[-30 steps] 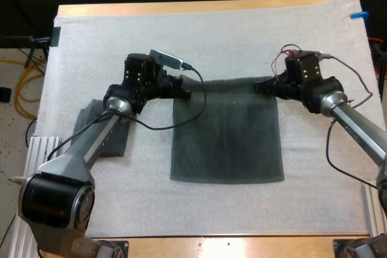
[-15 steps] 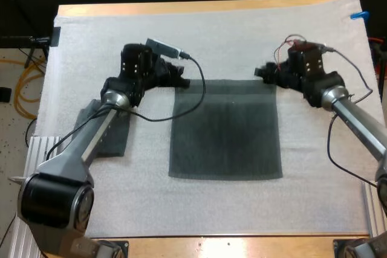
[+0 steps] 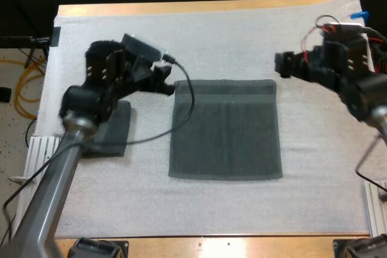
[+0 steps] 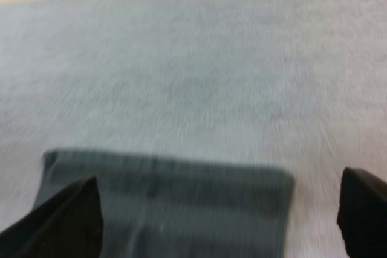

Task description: Pick towel from pile fold and stack

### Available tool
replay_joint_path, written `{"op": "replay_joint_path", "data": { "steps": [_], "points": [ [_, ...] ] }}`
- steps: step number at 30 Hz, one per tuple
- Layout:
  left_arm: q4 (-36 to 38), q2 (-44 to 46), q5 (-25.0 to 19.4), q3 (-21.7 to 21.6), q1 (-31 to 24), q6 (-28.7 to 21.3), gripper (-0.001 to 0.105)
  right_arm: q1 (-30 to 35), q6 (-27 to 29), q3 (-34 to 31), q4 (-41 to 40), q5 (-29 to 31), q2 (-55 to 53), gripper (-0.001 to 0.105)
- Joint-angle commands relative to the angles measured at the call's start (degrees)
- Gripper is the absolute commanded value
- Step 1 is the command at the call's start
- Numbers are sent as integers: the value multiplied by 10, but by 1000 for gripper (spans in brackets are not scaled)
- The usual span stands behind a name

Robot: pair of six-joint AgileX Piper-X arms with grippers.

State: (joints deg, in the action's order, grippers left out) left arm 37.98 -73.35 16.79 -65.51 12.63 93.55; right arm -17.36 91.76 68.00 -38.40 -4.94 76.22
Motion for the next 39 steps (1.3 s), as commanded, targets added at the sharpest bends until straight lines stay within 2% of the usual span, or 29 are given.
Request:
{"op": "replay_joint_path", "data": {
  "steps": [1, 5, 9, 12, 16, 22, 26, 29, 35, 39],
  "points": [
    [40, 28, -4, -3, -2, -5, 52, -5, 8, 5, -42, -5, -30, 77],
    [126, 103, -4, -3, -2, -10, 70, -22, 6, -2, -122, -5, -102, 77],
    [205, 158, -4, -2, -2, -10, 70, -39, -21, -42, -145, -3, -163, 77],
    [250, 204, -4, 12, -2, -6, 70, -49, -61, -95, -146, -3, -212, 77],
    [271, 269, -4, 65, -2, 19, 70, -50, -108, -177, -150, -4, -262, 77],
    [273, 344, -3, 164, -2, 57, 70, -49, -143, -286, -149, -14, -284, 77],
    [274, 367, -3, 214, -2, 65, 70, -38, -190, -378, -100, -79, -277, 77],
    [274, 369, 9, 228, -2, 68, 70, -18, -219, -431, -50, -115, -266, 77],
    [253, 369, 35, 230, -2, 68, 70, 22, -247, -493, 58, -231, -216, 77],
    [239, 369, 49, 230, -2, 74, 70, 24, -272, -506, 136, -286, -167, 77]
  ]
}}
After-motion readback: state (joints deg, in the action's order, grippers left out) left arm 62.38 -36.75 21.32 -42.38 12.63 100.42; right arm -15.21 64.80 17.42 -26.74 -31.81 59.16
